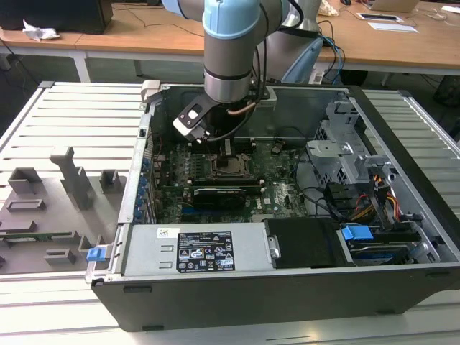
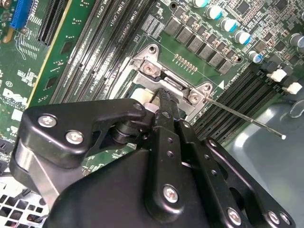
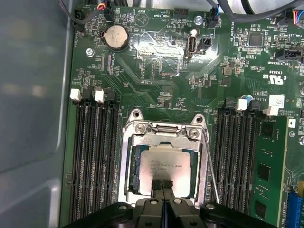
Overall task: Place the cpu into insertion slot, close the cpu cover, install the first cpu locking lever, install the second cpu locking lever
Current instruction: 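Close the cpu cover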
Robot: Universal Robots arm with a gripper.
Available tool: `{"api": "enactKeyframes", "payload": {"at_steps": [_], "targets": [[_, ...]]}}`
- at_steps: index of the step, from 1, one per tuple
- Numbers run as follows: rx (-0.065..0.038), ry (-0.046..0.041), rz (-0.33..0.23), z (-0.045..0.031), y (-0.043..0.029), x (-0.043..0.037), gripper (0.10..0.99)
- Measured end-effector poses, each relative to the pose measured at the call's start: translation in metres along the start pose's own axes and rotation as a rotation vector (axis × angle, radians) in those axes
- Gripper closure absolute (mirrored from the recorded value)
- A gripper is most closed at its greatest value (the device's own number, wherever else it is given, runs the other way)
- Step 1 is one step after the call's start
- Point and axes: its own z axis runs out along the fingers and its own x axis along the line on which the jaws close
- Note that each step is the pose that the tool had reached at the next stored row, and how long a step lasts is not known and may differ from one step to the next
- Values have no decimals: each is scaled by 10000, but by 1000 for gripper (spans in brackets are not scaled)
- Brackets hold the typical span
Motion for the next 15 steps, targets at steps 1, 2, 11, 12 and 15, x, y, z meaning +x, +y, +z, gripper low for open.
{"api": "enactKeyframes", "payload": {"at_steps": [1,2,11,12,15], "targets": [[1,-1,0,2,0,0,980],[2,-2,2,4,2,0,980],[-3,4,-1,-108,51,6,980],[-4,5,-1,-108,53,6,980],[1,3,0,-109,70,5,980]]}}
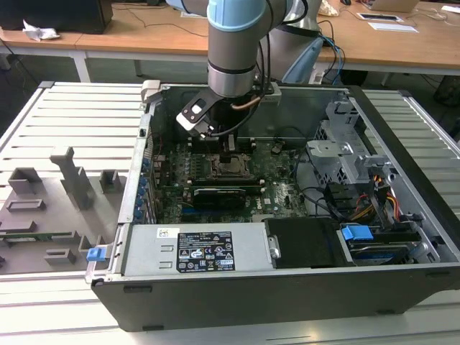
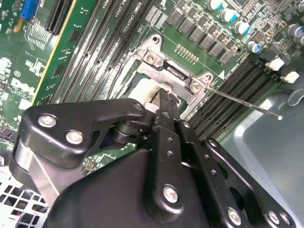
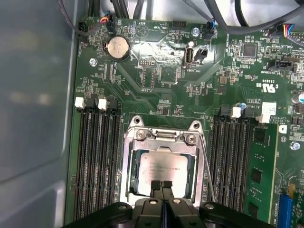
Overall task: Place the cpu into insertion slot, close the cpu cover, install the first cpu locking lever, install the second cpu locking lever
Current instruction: 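Close the cpu cover, then install the first cpu locking lever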
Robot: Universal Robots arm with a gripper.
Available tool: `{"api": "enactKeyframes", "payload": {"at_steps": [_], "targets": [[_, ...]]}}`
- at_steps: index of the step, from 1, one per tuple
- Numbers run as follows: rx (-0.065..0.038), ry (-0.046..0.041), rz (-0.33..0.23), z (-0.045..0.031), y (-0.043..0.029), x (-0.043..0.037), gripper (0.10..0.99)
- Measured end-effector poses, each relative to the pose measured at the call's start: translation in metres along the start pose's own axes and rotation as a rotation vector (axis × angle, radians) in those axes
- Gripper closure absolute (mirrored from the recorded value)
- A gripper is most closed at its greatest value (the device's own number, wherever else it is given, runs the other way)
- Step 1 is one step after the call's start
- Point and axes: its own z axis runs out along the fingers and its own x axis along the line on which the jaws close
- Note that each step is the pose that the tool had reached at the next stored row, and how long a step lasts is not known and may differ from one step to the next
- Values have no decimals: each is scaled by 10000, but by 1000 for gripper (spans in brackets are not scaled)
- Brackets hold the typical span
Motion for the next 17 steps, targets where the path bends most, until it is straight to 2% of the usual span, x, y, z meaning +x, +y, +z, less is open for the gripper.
{"api": "enactKeyframes", "payload": {"at_steps": [7,13,17], "targets": [[2,1,-1,1,72,-5,980],[1,1,0,-3,78,-5,980],[1,1,0,-45,79,-4,980]]}}
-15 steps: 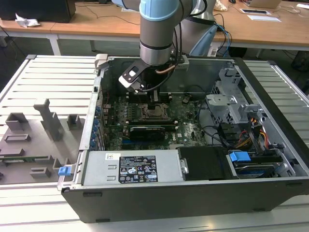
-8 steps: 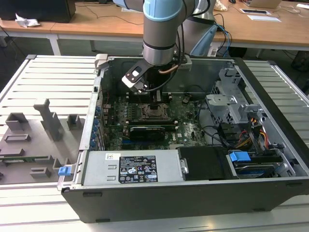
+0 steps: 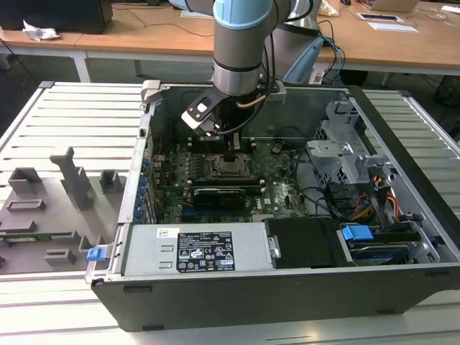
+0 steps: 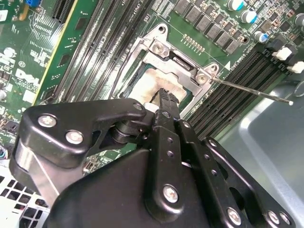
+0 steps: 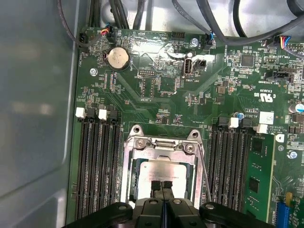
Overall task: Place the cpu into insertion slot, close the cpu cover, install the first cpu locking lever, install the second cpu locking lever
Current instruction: 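Install the first cpu locking lever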
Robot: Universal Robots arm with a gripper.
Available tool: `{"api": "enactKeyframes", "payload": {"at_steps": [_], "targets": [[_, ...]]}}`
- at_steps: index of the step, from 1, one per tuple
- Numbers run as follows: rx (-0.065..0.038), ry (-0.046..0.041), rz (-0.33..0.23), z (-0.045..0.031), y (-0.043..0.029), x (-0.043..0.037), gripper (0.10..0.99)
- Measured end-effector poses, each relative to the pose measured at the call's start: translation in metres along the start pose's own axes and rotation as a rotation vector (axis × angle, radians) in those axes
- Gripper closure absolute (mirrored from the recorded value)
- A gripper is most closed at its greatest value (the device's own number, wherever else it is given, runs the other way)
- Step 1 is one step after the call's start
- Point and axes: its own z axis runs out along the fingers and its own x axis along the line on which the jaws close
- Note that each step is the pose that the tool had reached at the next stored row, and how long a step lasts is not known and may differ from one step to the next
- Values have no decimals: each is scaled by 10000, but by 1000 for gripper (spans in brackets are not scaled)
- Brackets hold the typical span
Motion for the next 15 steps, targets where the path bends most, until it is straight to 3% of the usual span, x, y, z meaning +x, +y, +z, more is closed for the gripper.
{"api": "enactKeyframes", "payload": {"at_steps": [6,15], "targets": [[1,-5,-1,-134,2,5,980],[0,-6,0,-226,4,8,980]]}}
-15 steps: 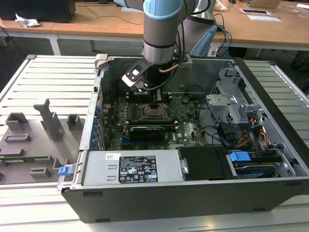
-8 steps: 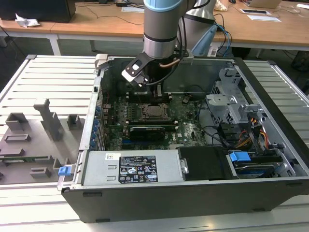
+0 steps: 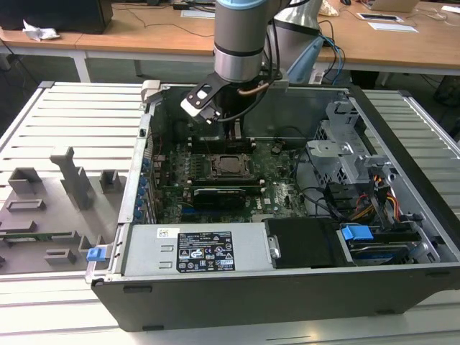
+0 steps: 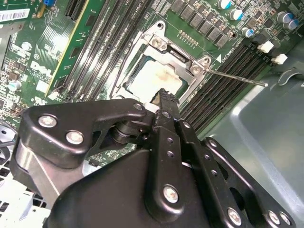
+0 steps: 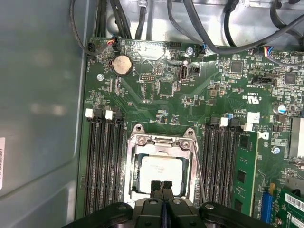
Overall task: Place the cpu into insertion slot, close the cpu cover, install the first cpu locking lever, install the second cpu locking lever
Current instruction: 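Install the first cpu locking lever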
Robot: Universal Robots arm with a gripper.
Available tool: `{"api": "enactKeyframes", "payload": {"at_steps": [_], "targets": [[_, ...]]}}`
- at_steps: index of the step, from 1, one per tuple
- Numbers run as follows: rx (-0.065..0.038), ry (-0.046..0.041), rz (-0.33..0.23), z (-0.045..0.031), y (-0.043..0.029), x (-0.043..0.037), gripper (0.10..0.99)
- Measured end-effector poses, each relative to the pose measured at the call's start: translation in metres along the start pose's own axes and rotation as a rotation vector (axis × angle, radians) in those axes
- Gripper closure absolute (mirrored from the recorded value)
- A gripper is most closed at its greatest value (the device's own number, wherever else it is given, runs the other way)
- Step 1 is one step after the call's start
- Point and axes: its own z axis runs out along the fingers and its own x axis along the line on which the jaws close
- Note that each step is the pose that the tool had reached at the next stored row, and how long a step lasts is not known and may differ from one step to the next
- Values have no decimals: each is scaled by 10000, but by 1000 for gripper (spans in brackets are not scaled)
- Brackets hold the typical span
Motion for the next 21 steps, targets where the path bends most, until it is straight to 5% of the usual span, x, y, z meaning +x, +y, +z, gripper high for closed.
{"api": "enactKeyframes", "payload": {"at_steps": [21], "targets": [[1,-1,0,-81,1,2,980]]}}
